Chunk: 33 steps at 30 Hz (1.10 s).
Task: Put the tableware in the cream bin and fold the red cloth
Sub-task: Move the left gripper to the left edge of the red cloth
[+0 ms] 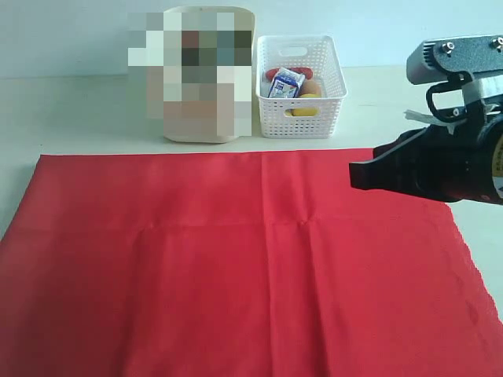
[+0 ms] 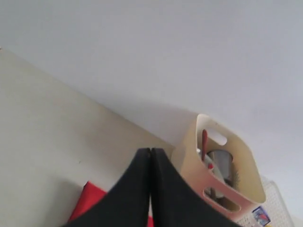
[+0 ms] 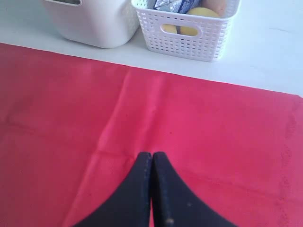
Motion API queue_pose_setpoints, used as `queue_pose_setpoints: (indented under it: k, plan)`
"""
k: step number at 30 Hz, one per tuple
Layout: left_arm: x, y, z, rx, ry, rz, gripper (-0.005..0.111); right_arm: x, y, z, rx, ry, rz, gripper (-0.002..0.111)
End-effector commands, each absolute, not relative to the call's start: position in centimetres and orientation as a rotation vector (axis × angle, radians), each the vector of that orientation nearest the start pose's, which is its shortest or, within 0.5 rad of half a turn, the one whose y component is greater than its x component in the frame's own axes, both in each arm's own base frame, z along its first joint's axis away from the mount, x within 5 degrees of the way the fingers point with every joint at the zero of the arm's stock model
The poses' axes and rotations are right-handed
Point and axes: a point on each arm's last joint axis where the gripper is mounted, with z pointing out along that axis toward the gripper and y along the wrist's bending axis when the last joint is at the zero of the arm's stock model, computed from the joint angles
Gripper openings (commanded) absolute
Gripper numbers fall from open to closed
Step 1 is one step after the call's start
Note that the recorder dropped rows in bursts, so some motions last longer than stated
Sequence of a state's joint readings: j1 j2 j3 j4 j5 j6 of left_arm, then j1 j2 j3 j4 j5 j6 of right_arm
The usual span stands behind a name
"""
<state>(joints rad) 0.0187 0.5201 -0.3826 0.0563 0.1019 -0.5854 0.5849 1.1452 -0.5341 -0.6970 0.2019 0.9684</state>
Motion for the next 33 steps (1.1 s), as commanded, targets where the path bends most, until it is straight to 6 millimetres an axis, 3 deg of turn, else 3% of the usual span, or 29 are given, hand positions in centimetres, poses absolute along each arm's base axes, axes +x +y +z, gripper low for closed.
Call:
queue_pose_setpoints:
  k: [1,5,12,15,20,23,28,33]
  plan:
    - [13.2,0.3,30.3,-0.447,1.596,-0.387,0.003,18.8,11.1,23.1,-0.291,2.244,0.322,0.000]
    - [15.6,0.4,28.6,-0.464,1.782,-0.325,0.003,18.8,11.1,23.1,-0.291,2.244,0.322,0.000]
    - [19.5,0.5,23.3,-0.472,2.204,-0.186,0.004,18.8,11.1,23.1,-0.291,2.244,0.322,0.000]
    - [20.3,0.6,21.3,-0.435,2.326,-0.139,0.017,18.8,11.1,23.1,-0.291,2.243,0.324,0.000]
    - [21.5,0.6,18.3,-0.441,2.455,-0.113,0.055,18.8,11.1,23.1,-0.291,2.243,0.324,0.000]
    - [22.1,0.4,17.0,-0.442,2.496,-0.115,0.067,18.8,11.1,23.1,-0.291,2.243,0.324,0.000]
    - [23.2,-1.5,14.5,-0.240,2.563,-0.112,0.073,18.8,11.1,23.1,-0.296,2.241,0.321,0.000]
    - [23.9,-1.7,11.6,-0.227,2.624,-0.107,0.073,18.8,11.1,23.1,-0.296,2.241,0.321,0.000]
